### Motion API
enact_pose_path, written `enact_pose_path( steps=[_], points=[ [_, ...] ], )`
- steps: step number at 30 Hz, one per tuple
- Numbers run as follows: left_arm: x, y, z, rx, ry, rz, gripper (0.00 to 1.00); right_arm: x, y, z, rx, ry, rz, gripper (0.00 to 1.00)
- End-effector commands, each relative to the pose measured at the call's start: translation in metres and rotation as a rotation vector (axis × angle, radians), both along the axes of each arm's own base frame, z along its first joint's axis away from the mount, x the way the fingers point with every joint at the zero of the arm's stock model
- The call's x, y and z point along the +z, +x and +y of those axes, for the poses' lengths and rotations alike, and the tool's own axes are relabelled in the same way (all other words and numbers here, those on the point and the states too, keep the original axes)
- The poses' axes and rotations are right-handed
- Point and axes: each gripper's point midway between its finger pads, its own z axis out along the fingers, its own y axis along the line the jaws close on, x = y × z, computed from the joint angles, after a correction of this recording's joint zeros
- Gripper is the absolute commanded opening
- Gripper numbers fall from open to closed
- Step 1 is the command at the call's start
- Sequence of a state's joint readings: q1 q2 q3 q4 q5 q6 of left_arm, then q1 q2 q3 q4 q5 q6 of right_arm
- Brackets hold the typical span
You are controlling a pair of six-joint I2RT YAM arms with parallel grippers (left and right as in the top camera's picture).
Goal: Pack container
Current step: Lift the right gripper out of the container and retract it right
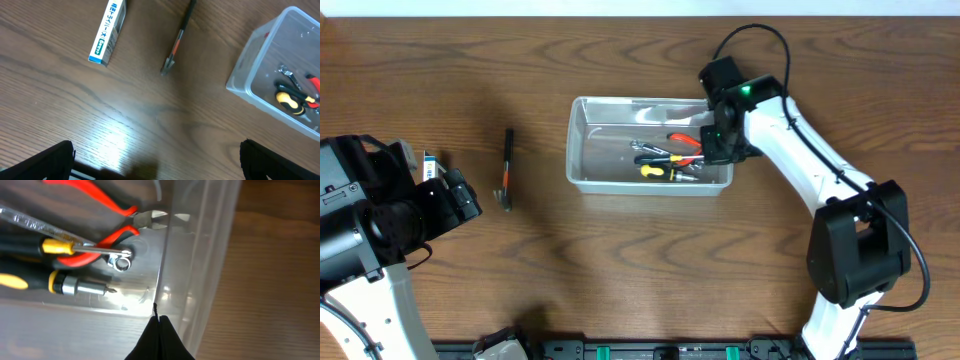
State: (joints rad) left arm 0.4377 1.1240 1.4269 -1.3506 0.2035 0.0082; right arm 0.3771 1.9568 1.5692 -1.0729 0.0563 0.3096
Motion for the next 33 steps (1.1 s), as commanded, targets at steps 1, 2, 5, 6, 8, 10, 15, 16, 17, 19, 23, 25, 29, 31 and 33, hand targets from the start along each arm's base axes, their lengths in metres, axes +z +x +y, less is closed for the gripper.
enact_pose_path(
  steps=[1, 2, 5, 6, 8, 10, 15, 16, 17, 19, 23, 25, 29, 31, 33],
  points=[
    [0.004, 0.0, 0.001, -0.013, 0.012, -0.011, 0.98, 0.002, 0.005, -0.017, -0.065, -0.013, -0.01, 0.01],
    [0.004, 0.0, 0.001, -0.013, 0.012, -0.011, 0.98, 0.002, 0.006, -0.019, -0.072, -0.013, -0.011, 0.01],
    [0.004, 0.0, 0.001, -0.013, 0.012, -0.011, 0.98, 0.002, 0.008, -0.025, -0.093, -0.011, -0.013, 0.01],
    [0.004, 0.0, 0.001, -0.013, 0.012, -0.011, 0.98, 0.002, 0.009, -0.026, -0.097, -0.011, -0.014, 0.01],
    [0.004, 0.0, 0.001, -0.013, 0.012, -0.011, 0.98, 0.002, 0.01, -0.029, -0.105, -0.011, -0.015, 0.01],
    [0.004, 0.0, 0.001, -0.013, 0.012, -0.011, 0.98, 0.002, 0.01, -0.03, -0.107, -0.011, -0.014, 0.01],
    [0.004, 0.0, 0.001, -0.013, 0.012, -0.011, 0.98, 0.002, 0.013, -0.028, -0.103, -0.004, -0.028, 0.01],
    [0.004, 0.0, 0.001, -0.013, 0.012, -0.011, 0.98, 0.003, 0.016, -0.023, -0.052, 0.014, -0.036, 0.01],
    [0.004, 0.0, 0.001, -0.013, 0.012, -0.011, 0.98, 0.004, 0.018, -0.014, 0.038, 0.044, -0.044, 0.02],
    [0.004, 0.0, 0.001, -0.02, 0.015, -0.011, 0.98, 0.006, 0.021, 0.002, 0.223, 0.079, -0.067, 0.16],
    [0.004, 0.0, 0.001, -0.024, 0.017, -0.011, 0.98, 0.025, 0.033, 0.007, 0.28, 0.038, -0.136, 0.43],
    [0.004, 0.0, 0.0, -0.024, 0.015, -0.008, 0.98, 0.048, 0.041, 0.012, 0.283, 0.058, -0.19, 0.49],
    [0.004, 0.001, -0.005, -0.072, 0.027, -0.005, 0.98, 0.109, 0.055, 0.01, 0.318, 0.066, -0.324, 0.59],
    [0.003, 0.004, -0.01, -0.131, 0.04, 0.001, 0.98, 0.141, 0.058, 0.003, 0.331, 0.063, -0.392, 0.8],
    [-0.001, 0.008, -0.016, -0.191, 0.048, 0.015, 0.98, 0.17, 0.06, -0.013, 0.3, 0.037, -0.458, 0.91]
  ],
)
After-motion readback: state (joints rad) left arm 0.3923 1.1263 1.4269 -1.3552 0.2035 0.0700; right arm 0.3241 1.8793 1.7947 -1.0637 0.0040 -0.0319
